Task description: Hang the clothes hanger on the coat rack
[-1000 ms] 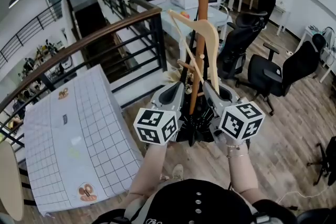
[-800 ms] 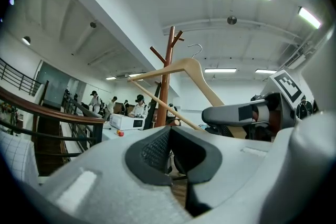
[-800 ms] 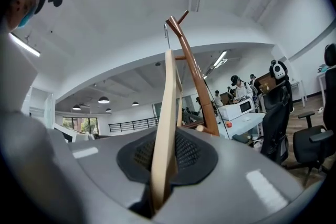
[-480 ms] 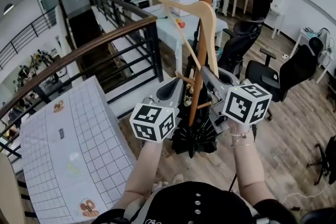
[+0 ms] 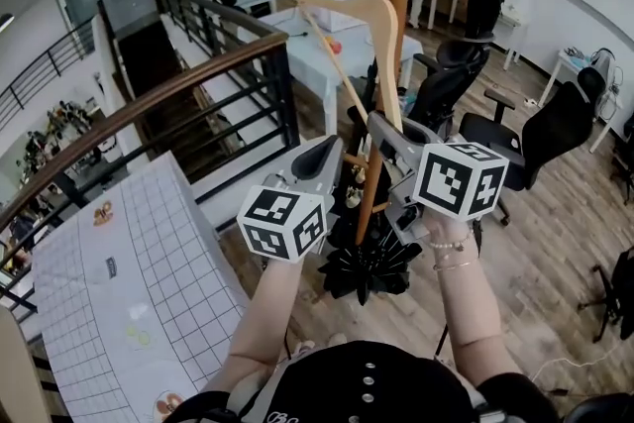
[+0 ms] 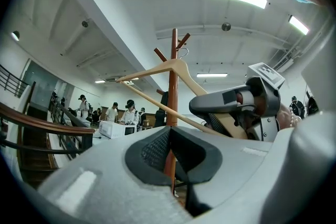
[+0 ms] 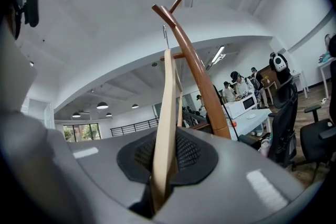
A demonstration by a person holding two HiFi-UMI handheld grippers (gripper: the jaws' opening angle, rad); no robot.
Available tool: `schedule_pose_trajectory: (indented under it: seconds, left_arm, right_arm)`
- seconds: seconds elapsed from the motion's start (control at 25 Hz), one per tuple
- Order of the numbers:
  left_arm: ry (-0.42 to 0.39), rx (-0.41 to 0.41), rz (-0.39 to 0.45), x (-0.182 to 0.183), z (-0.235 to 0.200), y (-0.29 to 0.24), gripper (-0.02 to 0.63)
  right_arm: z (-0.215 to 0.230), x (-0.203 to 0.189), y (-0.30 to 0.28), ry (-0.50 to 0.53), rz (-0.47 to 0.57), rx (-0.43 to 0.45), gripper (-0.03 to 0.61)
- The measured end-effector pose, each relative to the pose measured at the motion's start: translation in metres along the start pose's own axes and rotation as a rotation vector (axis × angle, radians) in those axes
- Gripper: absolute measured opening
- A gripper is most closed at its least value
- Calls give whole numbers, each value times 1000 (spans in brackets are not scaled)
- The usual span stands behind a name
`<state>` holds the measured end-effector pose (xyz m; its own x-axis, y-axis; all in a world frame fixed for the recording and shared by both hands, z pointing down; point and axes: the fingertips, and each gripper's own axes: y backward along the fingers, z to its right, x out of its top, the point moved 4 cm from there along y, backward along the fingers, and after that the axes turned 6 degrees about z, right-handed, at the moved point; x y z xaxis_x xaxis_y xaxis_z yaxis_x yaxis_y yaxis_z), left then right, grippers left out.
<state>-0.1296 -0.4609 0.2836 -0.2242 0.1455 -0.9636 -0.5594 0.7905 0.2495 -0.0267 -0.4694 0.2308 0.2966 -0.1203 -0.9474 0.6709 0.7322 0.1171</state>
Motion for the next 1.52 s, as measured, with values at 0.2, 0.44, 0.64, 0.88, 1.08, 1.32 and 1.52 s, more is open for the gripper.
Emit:
schedule_pose_trajectory:
  seconds: [0.2, 0.44, 0.64, 0.88, 1.08, 1.32, 1.52]
  left_arm:
    - [5, -27, -5, -6, -4, -12, -2]
    - [7, -20, -20, -11, -14, -19, -3]
    - [13, -36, -28, -16, -16, -27, -3]
    - [23, -44, -22, -21, -20, -30, -3]
    - [27, -33, -28, -25, -23, -31, -3]
    - [15, -33, -53, -33, -23, -30, -3]
    - [16, -30, -60, -36, -24, -26, -3]
  right_arm:
    - [2, 1, -10, -69, -3, 12, 18]
    - [5, -2, -27, -101, -7, 2, 24]
    - [3, -8, -37, -111, -27, 21, 40]
    - [10, -17, -42, -142, -43, 5, 43]
    - [8, -21, -41, -147, -55, 27, 56]
    - [9, -24, -37, -152, -35, 31, 82]
    - [6, -26, -29, -104, -16, 44, 122]
